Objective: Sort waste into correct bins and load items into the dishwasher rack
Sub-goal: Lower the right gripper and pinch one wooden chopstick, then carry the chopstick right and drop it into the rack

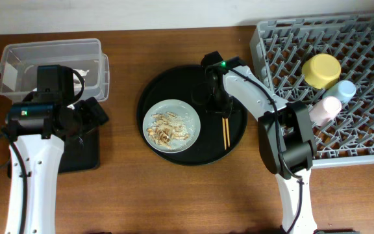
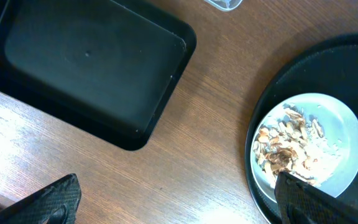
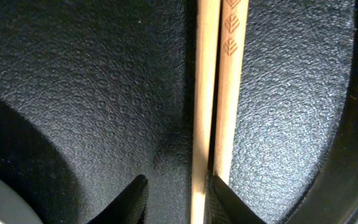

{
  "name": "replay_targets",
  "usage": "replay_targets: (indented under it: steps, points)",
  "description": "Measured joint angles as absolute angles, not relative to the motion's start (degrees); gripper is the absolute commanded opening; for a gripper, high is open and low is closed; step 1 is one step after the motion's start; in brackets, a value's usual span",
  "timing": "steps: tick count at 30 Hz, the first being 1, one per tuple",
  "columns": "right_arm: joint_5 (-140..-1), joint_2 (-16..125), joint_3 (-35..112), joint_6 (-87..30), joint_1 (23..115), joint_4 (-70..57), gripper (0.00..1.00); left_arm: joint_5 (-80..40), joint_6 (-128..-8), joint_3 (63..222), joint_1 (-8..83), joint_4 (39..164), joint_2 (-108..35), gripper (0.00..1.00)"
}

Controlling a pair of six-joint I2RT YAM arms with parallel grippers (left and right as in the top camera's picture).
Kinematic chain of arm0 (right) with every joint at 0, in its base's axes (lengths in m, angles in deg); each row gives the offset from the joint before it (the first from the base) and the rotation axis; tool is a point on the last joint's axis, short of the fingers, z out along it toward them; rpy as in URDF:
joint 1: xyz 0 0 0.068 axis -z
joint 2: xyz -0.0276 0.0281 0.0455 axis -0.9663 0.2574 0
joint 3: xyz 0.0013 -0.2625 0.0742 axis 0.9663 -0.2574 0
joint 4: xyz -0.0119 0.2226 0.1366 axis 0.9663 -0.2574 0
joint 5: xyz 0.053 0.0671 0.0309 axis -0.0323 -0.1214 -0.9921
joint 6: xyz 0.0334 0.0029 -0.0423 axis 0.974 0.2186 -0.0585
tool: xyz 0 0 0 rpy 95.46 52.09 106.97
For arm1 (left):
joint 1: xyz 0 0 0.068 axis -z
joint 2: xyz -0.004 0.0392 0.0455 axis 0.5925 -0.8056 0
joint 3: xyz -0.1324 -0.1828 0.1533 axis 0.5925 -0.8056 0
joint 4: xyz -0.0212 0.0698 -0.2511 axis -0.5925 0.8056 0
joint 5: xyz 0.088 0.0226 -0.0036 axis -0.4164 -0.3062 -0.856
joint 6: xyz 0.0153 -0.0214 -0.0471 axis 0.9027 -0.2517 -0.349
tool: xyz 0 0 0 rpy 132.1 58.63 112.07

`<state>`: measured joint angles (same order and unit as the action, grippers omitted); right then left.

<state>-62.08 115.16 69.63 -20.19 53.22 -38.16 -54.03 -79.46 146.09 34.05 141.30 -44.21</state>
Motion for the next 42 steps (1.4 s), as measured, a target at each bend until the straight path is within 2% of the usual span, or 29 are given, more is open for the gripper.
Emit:
replay_targets:
  steps: [6,7,10,12,18,22,27,33,37,42]
  points:
    - [-62.06,115.16,68.03,-20.17,53.17,-35.54,0.36,-54.03,-79.46,146.11,34.05,141.3,-44.21,0.99]
    - [-62.06,115.08,67.77,-20.12,53.17,-35.21,0.34,-54.03,-79.46,146.11,34.05,141.32,-44.21,0.99]
    - [-62.04,114.55,66.74,-20.08,53.17,-34.3,0.2,-54.03,-79.46,146.11,34.05,141.3,-44.21,0.99]
    - [-62.06,114.35,66.37,-20.17,53.17,-34.06,0.05,-54.03,-79.46,146.09,34.05,141.3,-44.21,0.99]
    - [-63.02,114.24,66.53,-20.1,53.17,-35.39,0.04,-54.03,-79.46,146.09,34.05,141.3,-44.21,0.99]
    - [-64.12,114.59,70.68,-20.14,53.24,-43.61,0.04,-54.03,-79.46,146.11,34.05,141.3,-44.21,0.99]
    - [-64.73,114.99,90.96,-21.98,55.36,-56.55,0.04,-54.03,-79.46,146.11,34.05,141.32,-44.21,0.99]
    - [-63.7,114.33,106.52,-32.38,64.47,-63.98,0.04,-54.03,-79.46,146.09,34.05,141.32,-44.21,0.99]
    - [-59.94,114.33,106.92,-38.13,72.15,-62.78,0.04,-54.03,-79.46,146.09,34.05,141.32,-44.21,0.99]
    - [-58.48,114.33,104.95,-40.36,77.06,-58.69,0.04,-54.03,-79.46,146.09,34.05,141.32,-44.21,0.99]
